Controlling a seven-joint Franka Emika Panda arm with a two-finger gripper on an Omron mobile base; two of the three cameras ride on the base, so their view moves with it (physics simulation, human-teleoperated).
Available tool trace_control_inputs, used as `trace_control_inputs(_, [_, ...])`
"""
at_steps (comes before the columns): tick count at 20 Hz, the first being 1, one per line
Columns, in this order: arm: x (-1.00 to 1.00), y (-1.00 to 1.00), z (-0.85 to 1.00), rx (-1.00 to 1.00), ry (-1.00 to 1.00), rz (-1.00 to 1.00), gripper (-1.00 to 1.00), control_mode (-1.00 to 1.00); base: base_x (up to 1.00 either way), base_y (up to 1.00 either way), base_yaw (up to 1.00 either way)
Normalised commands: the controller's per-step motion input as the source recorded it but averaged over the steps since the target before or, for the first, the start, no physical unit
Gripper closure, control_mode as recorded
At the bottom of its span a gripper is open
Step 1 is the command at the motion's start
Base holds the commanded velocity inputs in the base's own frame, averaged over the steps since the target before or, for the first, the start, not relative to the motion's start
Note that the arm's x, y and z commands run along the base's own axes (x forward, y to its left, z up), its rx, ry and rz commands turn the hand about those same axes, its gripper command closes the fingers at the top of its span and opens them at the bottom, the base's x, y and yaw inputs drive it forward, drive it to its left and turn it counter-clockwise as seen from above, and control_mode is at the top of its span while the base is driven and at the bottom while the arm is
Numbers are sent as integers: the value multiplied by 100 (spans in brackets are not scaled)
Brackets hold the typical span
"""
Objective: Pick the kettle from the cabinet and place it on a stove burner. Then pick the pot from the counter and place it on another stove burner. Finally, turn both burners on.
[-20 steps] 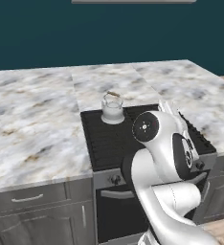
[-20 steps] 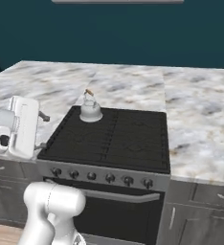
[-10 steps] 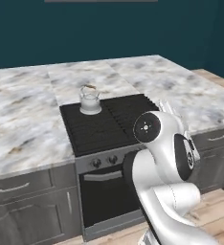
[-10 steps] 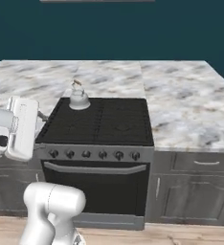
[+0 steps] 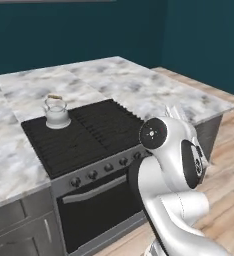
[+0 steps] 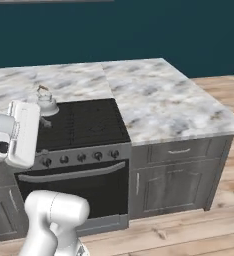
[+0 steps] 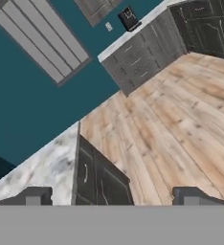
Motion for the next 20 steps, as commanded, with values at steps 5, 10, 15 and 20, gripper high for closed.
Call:
trace_control_inputs(5, [0,0,0,0,0,0,-100,100,-16,-9,-47])
trace_control_inputs(10, [0,0,0,0,0,0,-100,100,-9,-5,-48])
trace_control_inputs(15, [0,0,0,0,0,0,-100,100,-3,-1,-48])
trace_control_inputs(20, [0,0,0,0,0,0,-100,100,-2,0,-49])
